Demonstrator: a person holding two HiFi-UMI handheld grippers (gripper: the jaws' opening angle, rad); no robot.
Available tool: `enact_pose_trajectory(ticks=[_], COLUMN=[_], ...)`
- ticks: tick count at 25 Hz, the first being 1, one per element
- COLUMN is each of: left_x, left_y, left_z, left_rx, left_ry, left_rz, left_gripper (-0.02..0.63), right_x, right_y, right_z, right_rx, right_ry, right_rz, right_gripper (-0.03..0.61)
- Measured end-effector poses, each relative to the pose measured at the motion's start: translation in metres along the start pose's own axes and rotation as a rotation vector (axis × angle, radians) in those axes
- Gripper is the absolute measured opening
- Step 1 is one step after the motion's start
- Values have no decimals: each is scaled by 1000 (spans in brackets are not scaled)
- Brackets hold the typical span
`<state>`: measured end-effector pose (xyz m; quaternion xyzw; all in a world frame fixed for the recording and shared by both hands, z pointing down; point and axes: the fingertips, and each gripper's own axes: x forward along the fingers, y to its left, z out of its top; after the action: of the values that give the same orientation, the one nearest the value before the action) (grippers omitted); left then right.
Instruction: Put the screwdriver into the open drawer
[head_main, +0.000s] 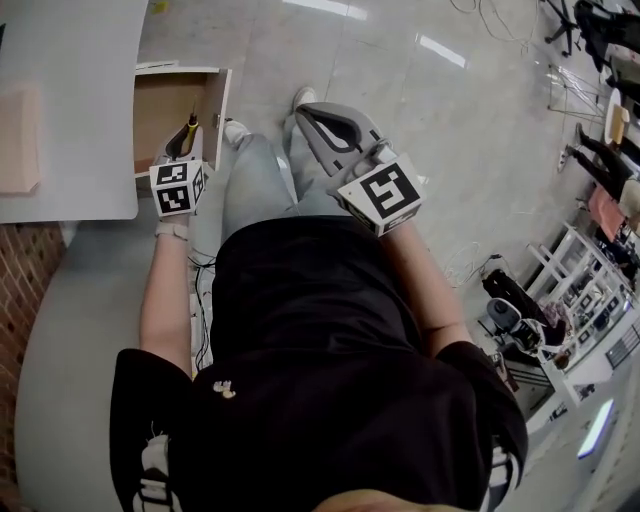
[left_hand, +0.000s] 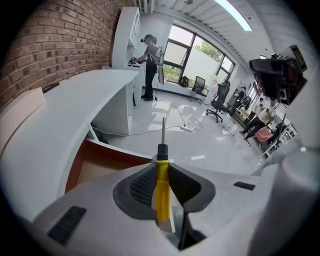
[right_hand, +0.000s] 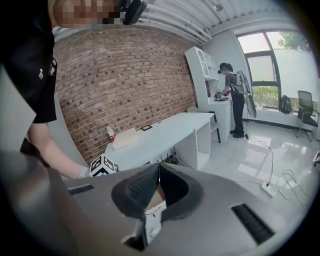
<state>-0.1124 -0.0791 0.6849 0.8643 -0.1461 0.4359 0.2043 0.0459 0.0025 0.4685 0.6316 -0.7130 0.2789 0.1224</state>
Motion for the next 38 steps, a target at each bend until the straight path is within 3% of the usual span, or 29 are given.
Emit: enact_pose_trajectory(ticks=[16,29,38], left_x=[108,169,187], left_y=[29,48,50], left_z=[-77,-122,-153], left_rx=[-20,-96,-119], left_ry=[176,287,357], left_rz=[-70,-69,-115], left_gripper=[74,74,74], right_x=[43,48,47], right_y=[-13,-30,-32], right_z=[-41,-66,-75], right_rx=[14,59,71], right_ry=[73,118,150], right_rz=[5,-9,-20], right_gripper=[12,12,12])
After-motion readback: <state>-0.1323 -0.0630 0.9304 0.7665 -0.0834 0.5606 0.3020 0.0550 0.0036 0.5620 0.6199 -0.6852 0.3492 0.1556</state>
